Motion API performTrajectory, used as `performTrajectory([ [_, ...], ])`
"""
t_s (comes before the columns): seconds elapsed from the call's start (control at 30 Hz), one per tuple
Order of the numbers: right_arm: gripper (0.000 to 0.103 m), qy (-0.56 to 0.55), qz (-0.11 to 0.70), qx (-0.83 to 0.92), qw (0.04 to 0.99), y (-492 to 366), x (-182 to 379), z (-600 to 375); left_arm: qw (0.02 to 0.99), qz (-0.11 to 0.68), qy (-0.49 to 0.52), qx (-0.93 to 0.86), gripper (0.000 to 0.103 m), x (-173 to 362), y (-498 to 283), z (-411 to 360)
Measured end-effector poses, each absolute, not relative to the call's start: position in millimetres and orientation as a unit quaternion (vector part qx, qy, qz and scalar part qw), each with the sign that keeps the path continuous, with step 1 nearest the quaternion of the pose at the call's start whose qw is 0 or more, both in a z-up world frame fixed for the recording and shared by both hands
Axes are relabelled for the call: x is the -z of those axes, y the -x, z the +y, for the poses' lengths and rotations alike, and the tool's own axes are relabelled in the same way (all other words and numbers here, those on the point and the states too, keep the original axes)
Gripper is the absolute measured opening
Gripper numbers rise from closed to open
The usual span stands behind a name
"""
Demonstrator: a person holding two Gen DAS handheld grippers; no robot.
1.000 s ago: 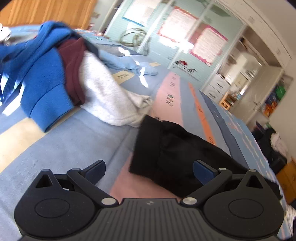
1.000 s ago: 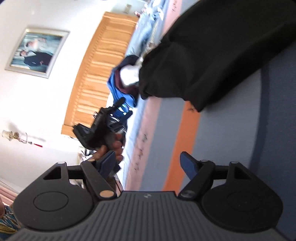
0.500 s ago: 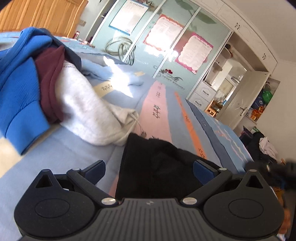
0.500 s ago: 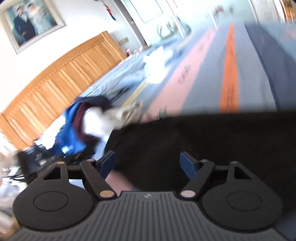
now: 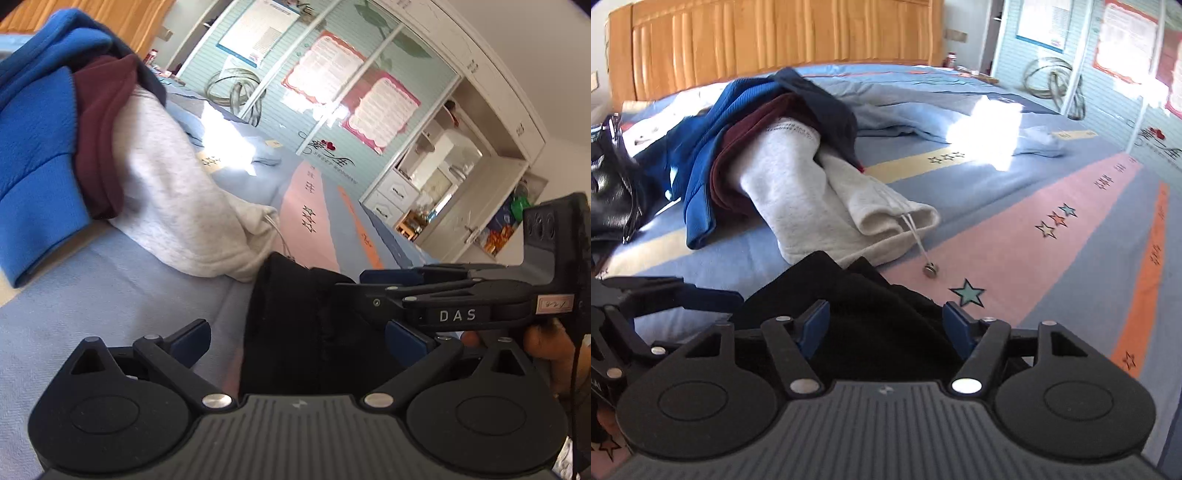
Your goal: Fold clothes
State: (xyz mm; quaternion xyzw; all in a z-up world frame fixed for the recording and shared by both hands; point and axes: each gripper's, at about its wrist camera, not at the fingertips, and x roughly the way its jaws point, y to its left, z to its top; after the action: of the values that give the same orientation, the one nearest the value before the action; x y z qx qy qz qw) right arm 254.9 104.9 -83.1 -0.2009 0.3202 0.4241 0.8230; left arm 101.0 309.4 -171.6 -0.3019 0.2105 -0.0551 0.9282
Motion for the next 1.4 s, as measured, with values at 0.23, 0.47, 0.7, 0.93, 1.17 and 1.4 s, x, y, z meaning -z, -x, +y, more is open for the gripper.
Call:
performTrajectory([
  [0.23, 0.052, 0.225, 0.348, -0.433, 0.8, -268.6, 98.6, 130.8, 0.927, 0.191, 0.319, 0.054, 0.101, 172.0, -93.5, 319.3],
  [0.47, 0.016, 0.201, 0.373, -0.421, 0.802, -274.1, 106.1, 128.8, 0.926, 0.19, 0.322, 0.056, 0.102, 171.8, -98.1, 318.3],
  [0.7, 0.005, 0.108, 0.37, -0.367, 0.846, -267.5, 105.7, 108.8, 0.926, 0.186, 0.323, 0.057, 0.102, 171.4, -98.6, 318.3],
  [0.93, 0.005, 0.144, 0.333, -0.314, 0.877, -261.6, 100.9, 111.0, 0.928, 0.188, 0.314, 0.062, 0.102, 171.9, -97.8, 315.9],
  [1.17, 0.013, 0.105, 0.365, -0.318, 0.869, -274.4, 114.8, 111.0, 0.922, 0.188, 0.332, 0.06, 0.102, 174.6, -99.5, 321.5],
  [1.4, 0.02, -0.173, 0.376, -0.337, 0.845, -252.2, 65.9, 2.7, 0.927, 0.169, 0.329, 0.068, 0.102, 158.4, -90.9, 317.0],
])
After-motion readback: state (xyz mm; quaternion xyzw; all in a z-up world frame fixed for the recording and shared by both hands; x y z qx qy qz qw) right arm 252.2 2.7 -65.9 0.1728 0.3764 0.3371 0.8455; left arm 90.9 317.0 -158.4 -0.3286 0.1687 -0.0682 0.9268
